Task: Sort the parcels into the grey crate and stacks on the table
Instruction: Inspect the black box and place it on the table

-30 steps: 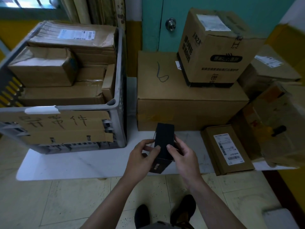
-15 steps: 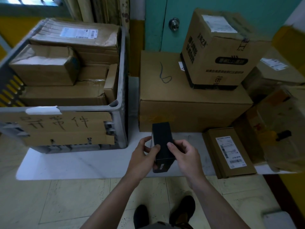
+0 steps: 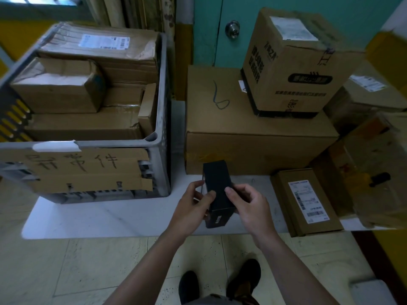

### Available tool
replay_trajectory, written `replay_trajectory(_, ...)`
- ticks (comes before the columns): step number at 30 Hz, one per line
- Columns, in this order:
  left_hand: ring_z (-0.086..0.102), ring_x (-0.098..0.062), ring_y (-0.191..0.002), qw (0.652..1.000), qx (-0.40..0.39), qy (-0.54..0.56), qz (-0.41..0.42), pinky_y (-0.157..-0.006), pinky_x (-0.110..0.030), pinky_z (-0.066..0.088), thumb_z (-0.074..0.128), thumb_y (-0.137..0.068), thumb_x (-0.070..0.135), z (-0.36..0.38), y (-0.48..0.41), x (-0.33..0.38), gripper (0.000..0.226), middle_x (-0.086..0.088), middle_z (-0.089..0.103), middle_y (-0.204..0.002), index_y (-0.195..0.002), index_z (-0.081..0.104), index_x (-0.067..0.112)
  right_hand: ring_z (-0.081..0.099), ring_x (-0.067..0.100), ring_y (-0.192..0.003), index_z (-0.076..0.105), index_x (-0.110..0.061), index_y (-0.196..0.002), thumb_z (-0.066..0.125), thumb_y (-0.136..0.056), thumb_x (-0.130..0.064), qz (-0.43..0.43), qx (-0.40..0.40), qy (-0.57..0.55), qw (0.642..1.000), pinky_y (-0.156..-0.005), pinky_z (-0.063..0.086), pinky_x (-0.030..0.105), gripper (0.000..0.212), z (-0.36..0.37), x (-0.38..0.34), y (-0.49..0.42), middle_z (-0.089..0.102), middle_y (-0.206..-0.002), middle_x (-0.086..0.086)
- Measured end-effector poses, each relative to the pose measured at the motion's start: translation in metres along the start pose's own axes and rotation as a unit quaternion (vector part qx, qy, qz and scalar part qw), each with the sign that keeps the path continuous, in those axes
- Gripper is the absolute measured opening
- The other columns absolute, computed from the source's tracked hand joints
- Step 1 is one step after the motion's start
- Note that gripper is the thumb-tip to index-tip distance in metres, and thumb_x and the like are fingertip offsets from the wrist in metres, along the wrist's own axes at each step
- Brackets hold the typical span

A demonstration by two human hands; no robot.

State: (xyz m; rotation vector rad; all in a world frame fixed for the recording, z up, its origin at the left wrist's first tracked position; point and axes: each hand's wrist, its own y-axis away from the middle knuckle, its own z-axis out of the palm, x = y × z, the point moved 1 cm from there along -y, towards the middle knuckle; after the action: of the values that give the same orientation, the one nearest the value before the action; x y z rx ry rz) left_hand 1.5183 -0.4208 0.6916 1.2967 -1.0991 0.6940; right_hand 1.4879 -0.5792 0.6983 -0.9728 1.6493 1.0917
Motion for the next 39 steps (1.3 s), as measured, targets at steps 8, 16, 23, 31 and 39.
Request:
replay_trajectory(8,0.061,-0.010,-0.111,1.000,-0.010,0.009,0.015,-0.092,-0.043,0.058,0.060,-0.097,0.041,0.006,0.001,0.000,0.047,0.006,0.054,-0.138,-0.141,0.047,0.030,0.071,0.014,-0.094,0.066,-0.024,-0.111,0.067,-0.091,-0.034,0.051,-0.035,-0.016,0.998,-0.071,0.060,0.029,0.023,-0.010,-0.006,0.002,0.073,-0.104,0.001)
replay_trajectory(16,0.058,-0.004,-0.110,0.998,-0.028,0.055,-0.021,-0.080,-0.032,0.062,0.061,-0.095,0.046,0.007,0.005,-0.001,0.057,0.003,0.050,-0.139,-0.147,0.042,0.031,0.067,0.013,-0.099,0.061,-0.022,-0.124,0.060,-0.095,-0.037,0.086,-0.063,-0.046,0.993,-0.066,0.060,0.029,0.032,-0.010,-0.013,0.008,0.069,-0.112,0.001)
replay_trajectory(23,0.053,-0.017,-0.127,0.993,-0.041,0.099,-0.047,-0.087,-0.043,0.061,0.065,-0.092,0.047,0.009,0.006,-0.002,0.062,0.001,0.046,-0.148,-0.148,0.040,0.040,0.070,0.006,-0.090,0.062,-0.024,-0.125,0.059,-0.096,-0.033,0.087,-0.068,-0.070,0.991,-0.069,0.060,0.030,0.031,-0.009,-0.015,0.008,0.070,-0.109,0.000)
replay_trajectory(31,0.053,-0.012,-0.128,0.984,-0.072,0.148,-0.061,-0.082,-0.043,0.062,0.062,-0.097,0.038,0.008,0.009,0.002,0.055,0.005,0.051,-0.146,-0.147,0.042,0.045,0.070,0.006,-0.089,0.057,-0.030,-0.128,0.058,-0.099,-0.029,0.108,-0.096,-0.053,0.988,-0.067,0.059,0.027,0.029,-0.009,-0.022,0.008,0.069,-0.108,0.000)
replay_trajectory(39,0.069,-0.017,-0.104,0.985,-0.018,0.156,-0.072,-0.091,-0.042,0.057,0.062,-0.081,0.070,0.002,0.010,-0.003,0.060,-0.002,0.069,-0.117,-0.121,0.055,0.025,0.069,0.006,-0.094,0.063,-0.020,-0.104,0.054,-0.089,-0.059,0.157,-0.122,-0.017,0.980,-0.071,0.054,0.030,0.043,-0.001,-0.027,0.015,0.071,-0.103,-0.003)
